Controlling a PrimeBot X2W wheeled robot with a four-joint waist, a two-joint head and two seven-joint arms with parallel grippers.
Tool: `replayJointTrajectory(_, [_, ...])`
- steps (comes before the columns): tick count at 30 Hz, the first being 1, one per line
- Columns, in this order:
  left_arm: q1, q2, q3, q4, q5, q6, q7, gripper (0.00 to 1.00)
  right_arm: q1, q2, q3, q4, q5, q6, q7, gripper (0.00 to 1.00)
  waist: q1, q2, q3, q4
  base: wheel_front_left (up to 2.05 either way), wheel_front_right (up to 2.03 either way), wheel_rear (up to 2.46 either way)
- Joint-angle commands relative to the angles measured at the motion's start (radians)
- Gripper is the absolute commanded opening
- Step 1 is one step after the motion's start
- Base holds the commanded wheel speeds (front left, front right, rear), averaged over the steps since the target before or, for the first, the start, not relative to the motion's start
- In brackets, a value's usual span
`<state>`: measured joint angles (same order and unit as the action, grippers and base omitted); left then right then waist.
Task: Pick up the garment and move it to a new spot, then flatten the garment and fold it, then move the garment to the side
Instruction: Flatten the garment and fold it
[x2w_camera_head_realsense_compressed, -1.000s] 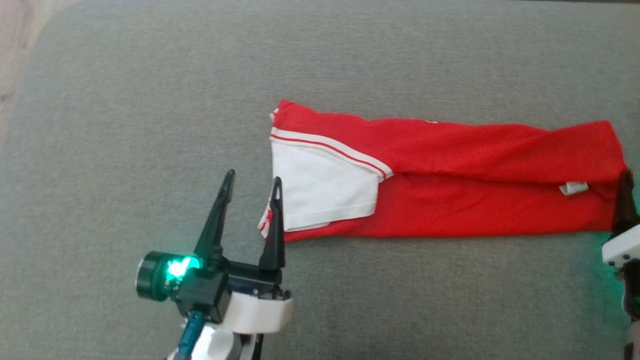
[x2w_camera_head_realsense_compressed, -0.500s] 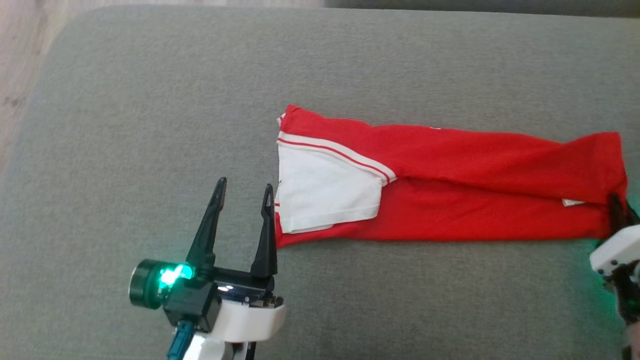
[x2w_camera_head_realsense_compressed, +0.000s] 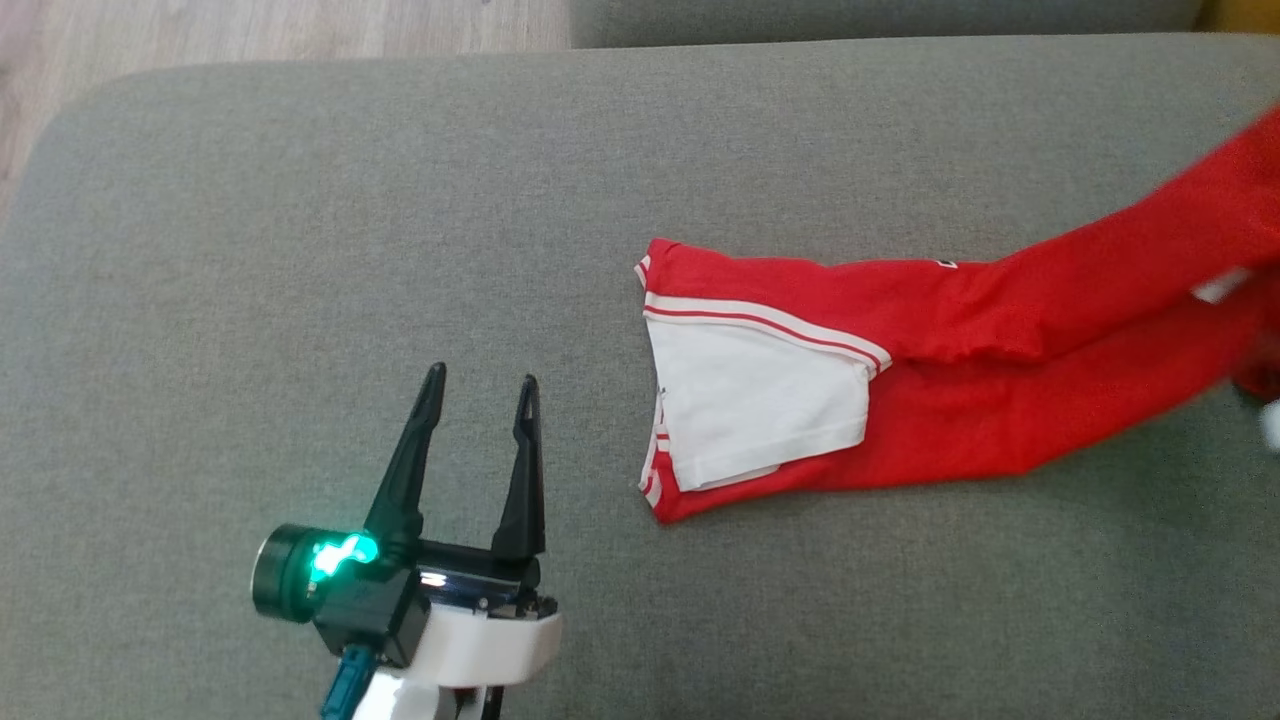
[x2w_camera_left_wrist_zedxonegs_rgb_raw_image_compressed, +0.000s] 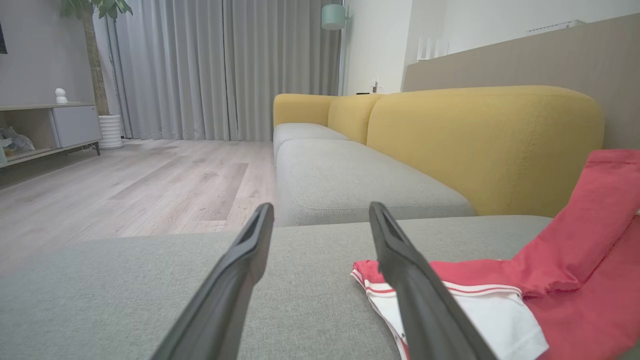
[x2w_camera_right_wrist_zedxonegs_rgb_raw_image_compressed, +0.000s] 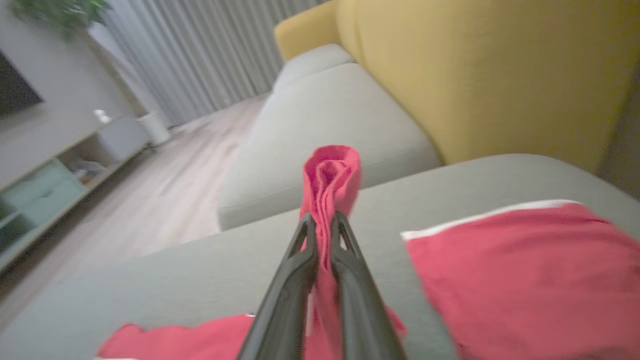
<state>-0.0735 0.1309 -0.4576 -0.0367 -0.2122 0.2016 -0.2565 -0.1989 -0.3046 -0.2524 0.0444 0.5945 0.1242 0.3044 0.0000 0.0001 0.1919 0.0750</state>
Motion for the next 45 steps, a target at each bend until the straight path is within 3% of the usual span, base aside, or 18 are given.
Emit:
replayJointTrajectory(1, [-0.017, -0.012, 0.047, -0.031, 0.012, -0.008, -0.005, 1.0, -0.016, 0.02, 0.056, -0.107, 0.033, 0.007, 0.029, 0.0, 0.0, -0.0001, -0.003, 0.002, 0.0, 0.0, 0.0])
replayJointTrajectory(4, [-0.016, -0.022, 0.058, -0.03, 0.019, -0.025, -0.005, 1.0, -0.015, 0.089, 0.149, -0.19, 0.047, 0.007, 0.064, 0.0, 0.0, -0.0001, -0.004, 0.011, 0.0, 0.0, 0.0])
replayJointTrajectory(8, [-0.016, -0.034, 0.073, -0.024, 0.028, -0.045, -0.005, 1.0, -0.04, 0.18, 0.289, -0.199, 0.033, 0.007, 0.078, 0.0, 0.0, -0.0001, 0.001, 0.036, 0.0, 0.0, 0.0])
replayJointTrajectory(14, [-0.016, -0.056, 0.083, -0.016, 0.033, -0.07, -0.005, 1.0, -0.082, 0.239, 0.464, -0.067, -0.005, 0.007, 0.042, 0.0, 0.0, -0.0001, 0.006, 0.085, 0.0, 0.0, 0.0])
replayJointTrajectory(21, [-0.01, -0.069, 0.098, -0.014, 0.037, -0.08, -0.005, 1.0, -0.106, 0.253, 0.576, 0.096, -0.043, 0.007, -0.024, 0.0, 0.0, -0.0001, 0.013, 0.111, 0.0, 0.0, 0.0])
replayJointTrajectory(22, [-0.01, -0.071, 0.1, -0.013, 0.037, -0.082, -0.005, 1.0, -0.111, 0.253, 0.592, 0.119, -0.041, 0.007, -0.039, 0.07, 0.0, -0.0001, 0.014, 0.113, 0.0, 0.0, 0.0])
replayJointTrajectory(23, [-0.01, -0.072, 0.101, -0.012, 0.037, -0.084, -0.005, 1.0, -0.116, 0.254, 0.61, 0.138, -0.032, 0.007, -0.057, 0.41, 0.0, -0.0001, 0.014, 0.115, 0.0, 0.0, 0.0])
replayJointTrajectory(24, [-0.009, -0.074, 0.1, -0.01, 0.036, -0.087, -0.005, 1.0, -0.12, 0.254, 0.627, 0.155, -0.021, 0.007, -0.079, 1.0, 0.0, -0.0001, 0.014, 0.116, 0.0, 0.0, 0.0])
replayJointTrajectory(28, [-0.005, -0.078, 0.108, -0.01, 0.013, -0.092, -0.005, 1.0, -0.13, 0.254, 0.671, 0.175, 0.033, 0.007, -0.179, 1.0, 0.0, -0.0001, 0.005, 0.108, 0.0, 0.0, 0.0])
replayJointTrajectory(31, [0.007, -0.08, 0.132, -0.01, -0.024, -0.086, -0.005, 1.0, -0.129, 0.249, 0.663, 0.169, -0.022, 0.007, -0.264, 1.0, 0.0, -0.0001, -0.013, 0.084, 0.0, 0.0, 0.0])
replayJointTrajectory(38, [0.044, -0.08, 0.174, 0.001, -0.054, -0.074, -0.005, 1.0, -0.037, 0.089, 0.631, 0.144, -0.153, 0.007, -0.529, 1.0, 0.0, -0.0001, -0.088, 0.005, 0.0, 0.0, 0.0])
replayJointTrajectory(41, [0.074, -0.08, 0.196, 0.004, -0.049, -0.073, -0.005, 1.0, 0.027, 0.047, 0.59, 0.153, -0.204, 0.007, -0.563, 1.0, 0.0, -0.0001, -0.127, -0.022, 0.0, 0.0, 0.0])
replayJointTrajectory(45, [0.124, -0.08, 0.23, -0.008, 0.008, -0.076, -0.005, 1.0, 0.132, 0.071, 0.466, 0.089, -0.288, 0.007, -0.566, 1.0, 0.0, -0.0001, -0.169, -0.043, 0.0, 0.0, 0.0])
